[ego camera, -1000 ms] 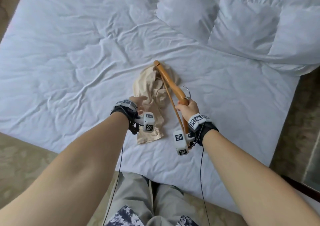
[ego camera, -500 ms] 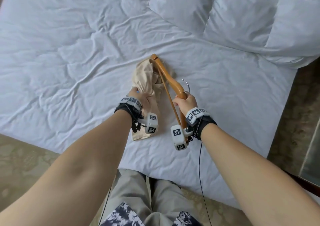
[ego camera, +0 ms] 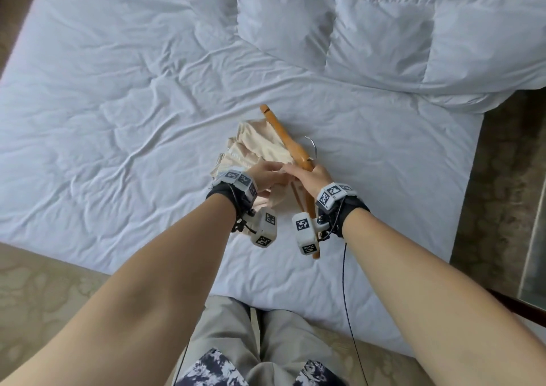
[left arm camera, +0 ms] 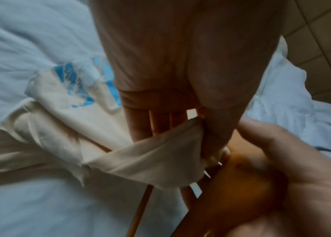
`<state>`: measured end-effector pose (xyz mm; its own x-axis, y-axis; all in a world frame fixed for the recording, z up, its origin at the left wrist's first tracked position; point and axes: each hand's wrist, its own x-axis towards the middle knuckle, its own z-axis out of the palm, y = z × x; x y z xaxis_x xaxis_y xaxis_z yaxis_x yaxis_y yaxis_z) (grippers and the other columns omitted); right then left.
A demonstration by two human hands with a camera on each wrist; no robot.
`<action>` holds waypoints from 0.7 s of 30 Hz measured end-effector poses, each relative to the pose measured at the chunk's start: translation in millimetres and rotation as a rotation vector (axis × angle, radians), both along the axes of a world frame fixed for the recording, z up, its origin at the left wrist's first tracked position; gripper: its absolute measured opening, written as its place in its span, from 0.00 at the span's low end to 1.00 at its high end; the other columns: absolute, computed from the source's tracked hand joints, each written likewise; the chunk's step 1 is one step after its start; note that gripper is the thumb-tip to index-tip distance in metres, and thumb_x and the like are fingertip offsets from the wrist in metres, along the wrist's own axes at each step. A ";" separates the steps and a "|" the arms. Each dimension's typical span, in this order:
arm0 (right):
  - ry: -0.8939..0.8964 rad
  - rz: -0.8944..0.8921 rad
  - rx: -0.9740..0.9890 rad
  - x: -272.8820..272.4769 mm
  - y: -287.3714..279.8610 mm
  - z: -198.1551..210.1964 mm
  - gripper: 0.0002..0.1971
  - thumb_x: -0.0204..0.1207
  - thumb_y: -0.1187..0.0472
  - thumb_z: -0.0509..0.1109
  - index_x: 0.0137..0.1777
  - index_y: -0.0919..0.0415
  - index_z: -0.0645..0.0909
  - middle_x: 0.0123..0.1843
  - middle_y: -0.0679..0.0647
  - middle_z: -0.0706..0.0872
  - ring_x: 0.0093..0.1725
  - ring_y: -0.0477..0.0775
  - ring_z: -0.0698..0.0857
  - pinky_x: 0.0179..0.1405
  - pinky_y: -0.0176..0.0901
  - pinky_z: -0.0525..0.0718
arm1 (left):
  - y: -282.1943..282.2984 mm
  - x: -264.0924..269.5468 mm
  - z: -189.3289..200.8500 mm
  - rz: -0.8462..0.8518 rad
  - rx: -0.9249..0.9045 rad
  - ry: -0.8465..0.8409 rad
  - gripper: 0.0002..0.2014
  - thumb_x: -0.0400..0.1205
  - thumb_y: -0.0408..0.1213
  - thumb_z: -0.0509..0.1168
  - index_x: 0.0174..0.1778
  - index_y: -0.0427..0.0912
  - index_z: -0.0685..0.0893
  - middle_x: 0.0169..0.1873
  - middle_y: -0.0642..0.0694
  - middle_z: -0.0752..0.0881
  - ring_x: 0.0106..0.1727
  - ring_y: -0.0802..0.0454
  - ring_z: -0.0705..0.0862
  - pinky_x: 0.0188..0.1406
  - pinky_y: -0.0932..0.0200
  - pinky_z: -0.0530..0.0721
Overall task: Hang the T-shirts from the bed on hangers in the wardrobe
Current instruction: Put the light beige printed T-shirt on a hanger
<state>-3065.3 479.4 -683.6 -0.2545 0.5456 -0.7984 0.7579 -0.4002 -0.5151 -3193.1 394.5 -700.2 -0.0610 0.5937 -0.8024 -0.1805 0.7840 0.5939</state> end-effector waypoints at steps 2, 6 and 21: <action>-0.016 -0.015 0.013 5.3 4.7 0.8 0.28 0.65 0.38 0.81 0.57 0.57 0.85 0.46 0.51 0.89 0.47 0.51 0.87 0.52 0.46 0.82 | 1.1 10.2 0.3 -0.090 -0.014 -0.064 0.03 0.84 0.37 0.68 0.48 0.45 0.87 0.46 0.41 0.89 0.50 0.45 0.88 0.60 0.40 0.87; -0.113 -0.063 0.060 20.0 18.2 -1.1 0.11 0.72 0.55 0.80 0.45 0.59 0.83 0.38 0.51 0.86 0.42 0.56 0.87 0.43 0.43 0.80 | 2.8 27.7 -0.4 -0.122 -0.034 -0.205 0.03 0.84 0.40 0.69 0.48 0.47 0.88 0.42 0.48 0.88 0.43 0.53 0.86 0.46 0.57 0.88; -0.325 -0.184 0.245 52.1 33.2 -25.2 0.10 0.77 0.69 0.64 0.57 0.62 0.78 0.50 0.57 0.84 0.48 0.61 0.82 0.45 0.43 0.75 | -6.7 -7.6 -49.1 0.227 -0.419 0.414 0.09 0.76 0.45 0.59 0.46 0.47 0.81 0.45 0.44 0.85 0.43 0.45 0.85 0.43 0.53 0.84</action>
